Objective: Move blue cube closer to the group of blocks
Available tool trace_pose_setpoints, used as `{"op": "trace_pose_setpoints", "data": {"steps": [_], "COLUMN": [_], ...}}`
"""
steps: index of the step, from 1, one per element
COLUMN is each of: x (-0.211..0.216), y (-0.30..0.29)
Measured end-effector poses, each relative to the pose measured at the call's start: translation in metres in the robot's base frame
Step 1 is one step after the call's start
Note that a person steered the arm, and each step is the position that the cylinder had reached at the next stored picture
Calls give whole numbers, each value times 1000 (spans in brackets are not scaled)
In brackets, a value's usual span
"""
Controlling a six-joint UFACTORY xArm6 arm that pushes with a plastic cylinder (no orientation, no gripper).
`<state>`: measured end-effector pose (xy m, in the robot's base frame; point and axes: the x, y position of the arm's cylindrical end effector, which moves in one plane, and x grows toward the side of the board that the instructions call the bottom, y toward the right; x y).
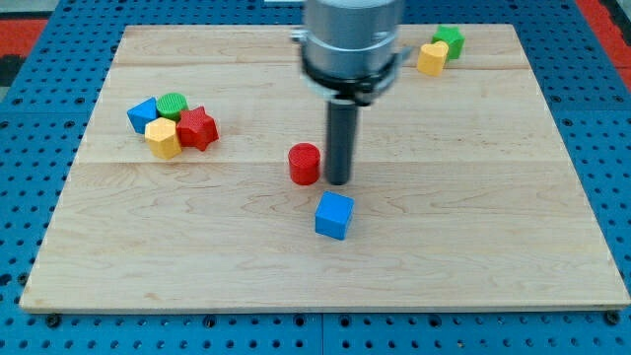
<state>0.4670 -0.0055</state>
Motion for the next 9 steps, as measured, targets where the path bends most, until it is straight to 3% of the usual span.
{"op": "trace_pose_setpoints", "data": {"steps": [1,2,3,4,5,6,7,8,9], "x": [-23,-29,-29,24,61,54,62,70,32], "y": [-86,-101,12,110,70,-30,-4,-62,-90]}}
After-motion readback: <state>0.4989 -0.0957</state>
